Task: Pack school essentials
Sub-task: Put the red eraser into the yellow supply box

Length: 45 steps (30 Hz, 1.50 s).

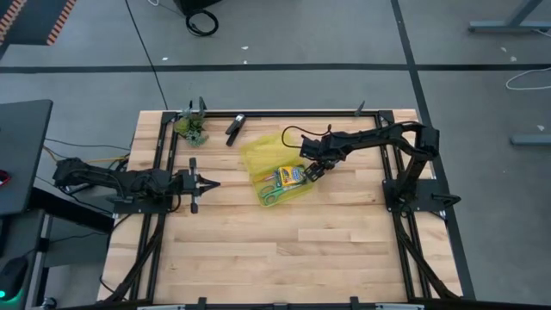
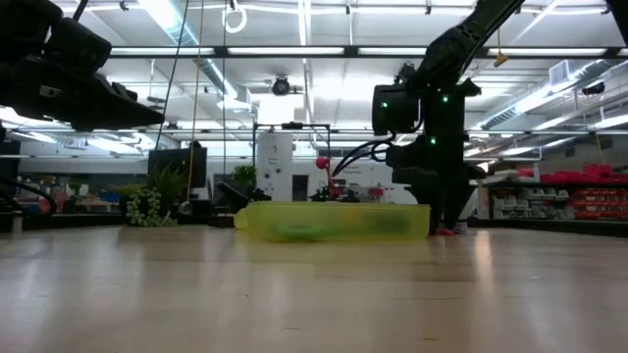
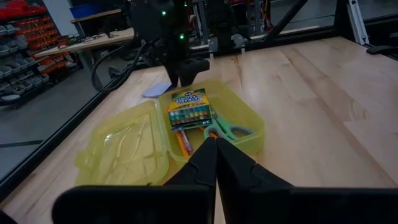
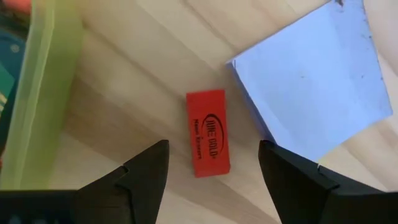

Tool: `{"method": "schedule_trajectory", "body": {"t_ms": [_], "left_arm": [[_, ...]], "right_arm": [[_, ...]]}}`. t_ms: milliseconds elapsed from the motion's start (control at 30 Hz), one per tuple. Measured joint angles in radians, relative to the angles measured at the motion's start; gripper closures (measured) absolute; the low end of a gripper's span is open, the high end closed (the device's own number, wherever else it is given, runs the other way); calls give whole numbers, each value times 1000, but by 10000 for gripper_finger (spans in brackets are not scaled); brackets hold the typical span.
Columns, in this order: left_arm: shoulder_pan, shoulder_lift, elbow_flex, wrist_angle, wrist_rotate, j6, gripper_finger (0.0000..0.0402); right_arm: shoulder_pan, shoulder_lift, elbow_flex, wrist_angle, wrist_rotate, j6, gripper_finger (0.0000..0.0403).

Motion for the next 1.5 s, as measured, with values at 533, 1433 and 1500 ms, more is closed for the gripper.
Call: {"method": "schedule_trajectory", "body": {"t_ms": [533,1433,1500], "left_arm": [[0,0,0,0,0,-5,387],[0,0,0,-2,0,-8,380],[0,0,0,-2,0,-9,381]], "right_arm": [[-3,-7,-66,99,-63,13,244],[39,5,68,-18,-29,13,325],[44,5,81,-41,-26,13,326]]}}
